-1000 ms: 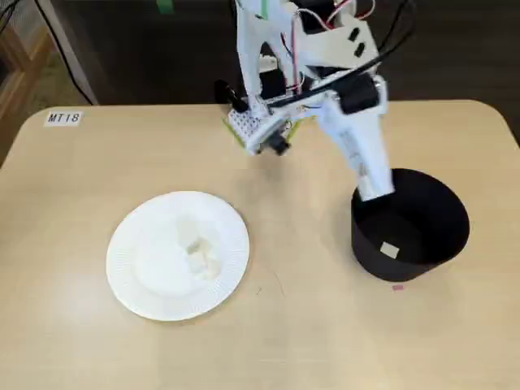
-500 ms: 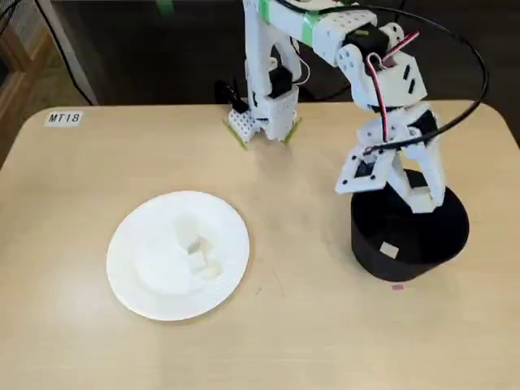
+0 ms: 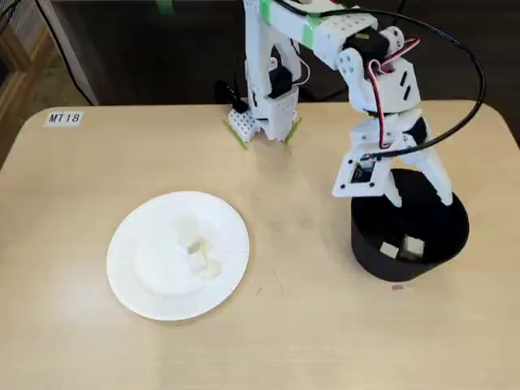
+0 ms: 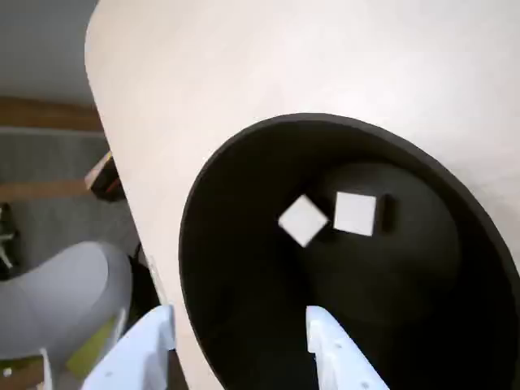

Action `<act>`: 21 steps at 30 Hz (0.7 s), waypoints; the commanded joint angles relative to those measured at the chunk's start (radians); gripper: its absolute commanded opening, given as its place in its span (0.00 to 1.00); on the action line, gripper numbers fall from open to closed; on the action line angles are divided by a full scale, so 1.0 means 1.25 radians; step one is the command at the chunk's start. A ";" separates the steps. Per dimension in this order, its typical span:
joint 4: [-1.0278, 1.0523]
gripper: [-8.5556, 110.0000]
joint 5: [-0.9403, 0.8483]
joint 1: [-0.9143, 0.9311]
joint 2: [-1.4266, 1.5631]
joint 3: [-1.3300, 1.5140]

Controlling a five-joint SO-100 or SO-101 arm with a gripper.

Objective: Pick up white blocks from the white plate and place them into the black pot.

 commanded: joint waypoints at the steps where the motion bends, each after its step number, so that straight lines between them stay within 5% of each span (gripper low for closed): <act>1: 0.007 0.15 0.009 0.023 0.032 -0.011; 5: 0.022 0.05 0.050 0.060 0.052 -0.011; 21: 0.211 0.05 0.304 0.545 0.103 -0.011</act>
